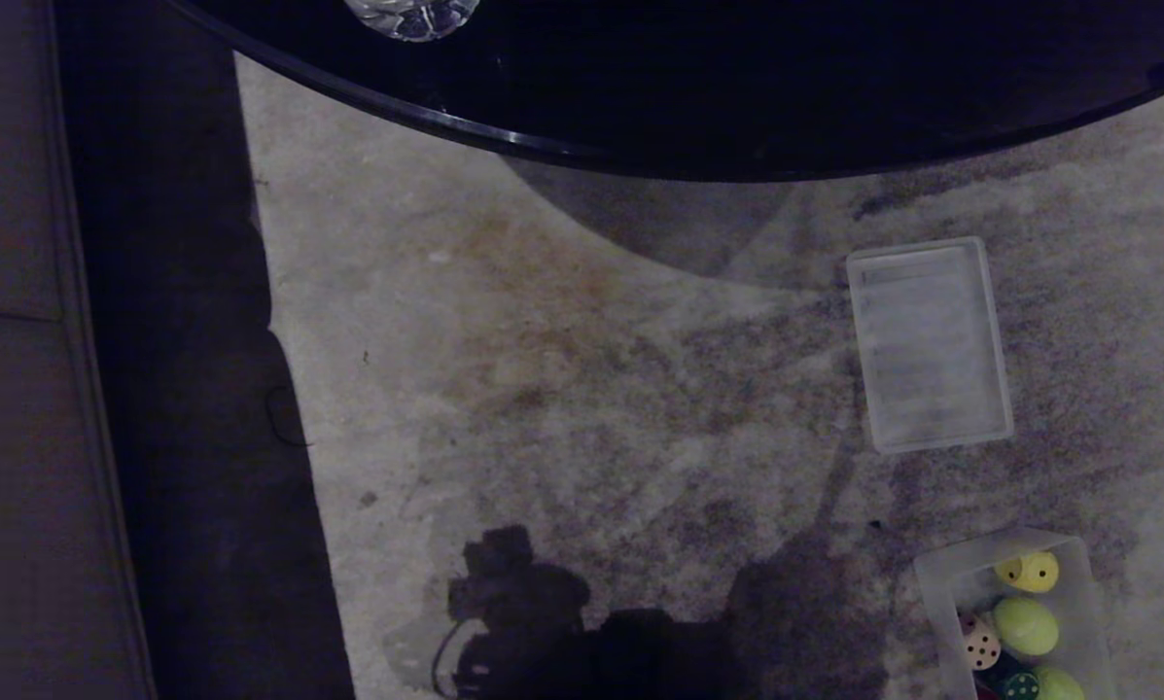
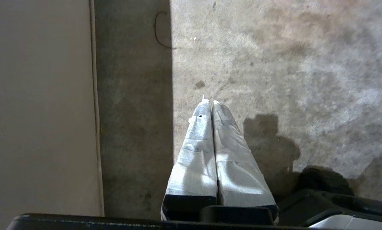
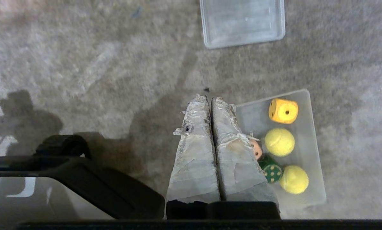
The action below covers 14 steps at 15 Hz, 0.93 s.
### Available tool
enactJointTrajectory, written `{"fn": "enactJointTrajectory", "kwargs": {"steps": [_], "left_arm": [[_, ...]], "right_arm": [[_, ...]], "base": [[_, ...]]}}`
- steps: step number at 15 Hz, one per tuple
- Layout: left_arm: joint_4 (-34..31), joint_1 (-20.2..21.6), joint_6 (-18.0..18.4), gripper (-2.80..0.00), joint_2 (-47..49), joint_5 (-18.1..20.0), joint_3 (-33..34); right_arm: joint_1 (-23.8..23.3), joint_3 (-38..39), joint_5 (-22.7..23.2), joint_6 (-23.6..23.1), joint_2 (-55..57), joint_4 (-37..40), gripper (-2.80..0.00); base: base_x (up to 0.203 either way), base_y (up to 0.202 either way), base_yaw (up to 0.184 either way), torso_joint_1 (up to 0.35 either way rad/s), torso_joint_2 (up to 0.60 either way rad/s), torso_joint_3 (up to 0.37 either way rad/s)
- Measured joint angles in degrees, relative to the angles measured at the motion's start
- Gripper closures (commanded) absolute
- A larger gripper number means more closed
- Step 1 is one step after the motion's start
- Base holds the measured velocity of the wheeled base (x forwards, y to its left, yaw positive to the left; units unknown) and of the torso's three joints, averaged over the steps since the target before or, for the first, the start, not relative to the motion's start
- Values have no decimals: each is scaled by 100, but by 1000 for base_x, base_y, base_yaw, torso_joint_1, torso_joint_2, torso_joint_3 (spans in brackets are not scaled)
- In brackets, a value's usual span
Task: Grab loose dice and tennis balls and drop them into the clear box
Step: Close the lid
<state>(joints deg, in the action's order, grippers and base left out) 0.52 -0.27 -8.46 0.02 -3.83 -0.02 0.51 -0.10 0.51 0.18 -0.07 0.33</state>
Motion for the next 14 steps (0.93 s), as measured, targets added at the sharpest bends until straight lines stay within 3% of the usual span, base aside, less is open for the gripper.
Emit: {"fn": "enactJointTrajectory", "kwargs": {"steps": [6, 9, 14], "left_arm": [[-2, 0, 2, 0, 0, 0, 2], [-1, 0, 0, 0, 0, -2, 2], [-4, 0, 0, 0, 0, 1, 2]], "right_arm": [[0, -1, -14, -16, 0, 5, 0], [-5, -183, -21, -16, 128, 380, 0], [-11, -1317, -22, 175, 2234, 320, 0]], "base": [[0, 0, 0, 0, 0, 0], [0, 0, 0, 0, 0, 0], [0, 0, 0, 0, 0, 0]]}}
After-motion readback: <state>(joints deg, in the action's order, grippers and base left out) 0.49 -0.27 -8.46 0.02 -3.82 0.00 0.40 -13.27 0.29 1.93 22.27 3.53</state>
